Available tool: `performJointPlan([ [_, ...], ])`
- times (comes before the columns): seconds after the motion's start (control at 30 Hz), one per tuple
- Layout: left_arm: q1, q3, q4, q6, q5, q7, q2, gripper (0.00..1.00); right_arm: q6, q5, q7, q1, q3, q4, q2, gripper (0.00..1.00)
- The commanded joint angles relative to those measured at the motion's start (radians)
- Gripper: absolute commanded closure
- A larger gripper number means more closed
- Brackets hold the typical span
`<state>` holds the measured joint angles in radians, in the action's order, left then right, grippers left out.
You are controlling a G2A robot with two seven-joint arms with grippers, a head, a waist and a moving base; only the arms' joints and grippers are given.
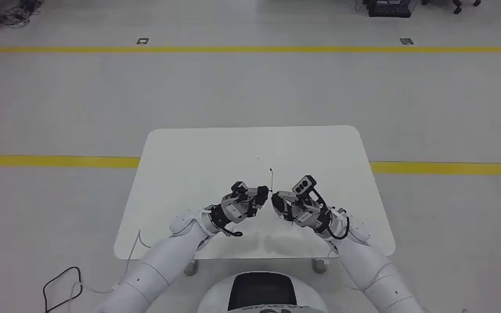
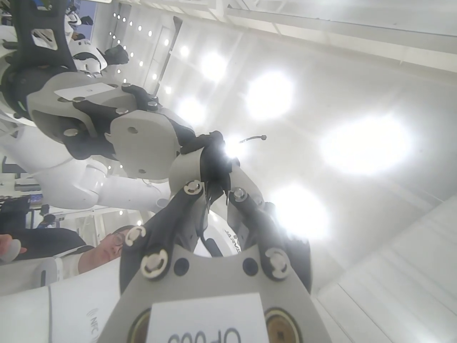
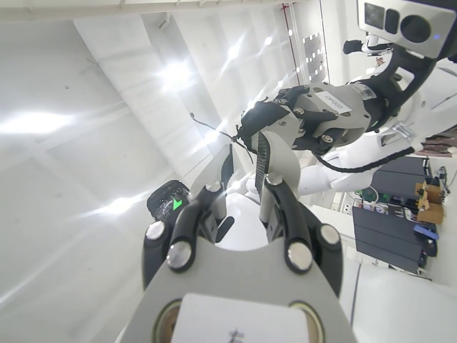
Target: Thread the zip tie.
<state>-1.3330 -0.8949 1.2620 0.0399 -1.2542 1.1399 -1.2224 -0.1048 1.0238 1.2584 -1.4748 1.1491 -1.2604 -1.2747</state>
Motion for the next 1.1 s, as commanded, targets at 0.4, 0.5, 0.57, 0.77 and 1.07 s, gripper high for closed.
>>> performJointPlan([
  [0.4, -0.002, -0.005, -0.002, -0.001, 0.008, -0.008, -0.003, 1.00, -0.009, -0.004, 0.000, -0.003, 0.000, -0.005, 0.002, 0.94],
  [0.5, -0.002, -0.006, -0.002, 0.001, 0.009, -0.006, -0.003, 1.00, -0.006, -0.006, -0.003, -0.002, 0.000, -0.006, 0.002, 0.97],
  [0.57, -0.003, -0.007, -0.002, 0.001, 0.010, -0.005, -0.003, 1.00, -0.005, -0.008, -0.006, -0.001, -0.001, -0.006, 0.002, 1.00],
  [0.77, -0.004, -0.011, -0.001, 0.001, 0.011, -0.003, -0.004, 1.00, 0.000, -0.011, -0.017, 0.001, -0.003, 0.001, 0.002, 1.00],
  [1.07, -0.007, -0.014, -0.004, 0.001, 0.010, -0.001, -0.006, 1.00, 0.018, 0.000, -0.028, 0.009, -0.008, 0.023, 0.001, 1.00],
])
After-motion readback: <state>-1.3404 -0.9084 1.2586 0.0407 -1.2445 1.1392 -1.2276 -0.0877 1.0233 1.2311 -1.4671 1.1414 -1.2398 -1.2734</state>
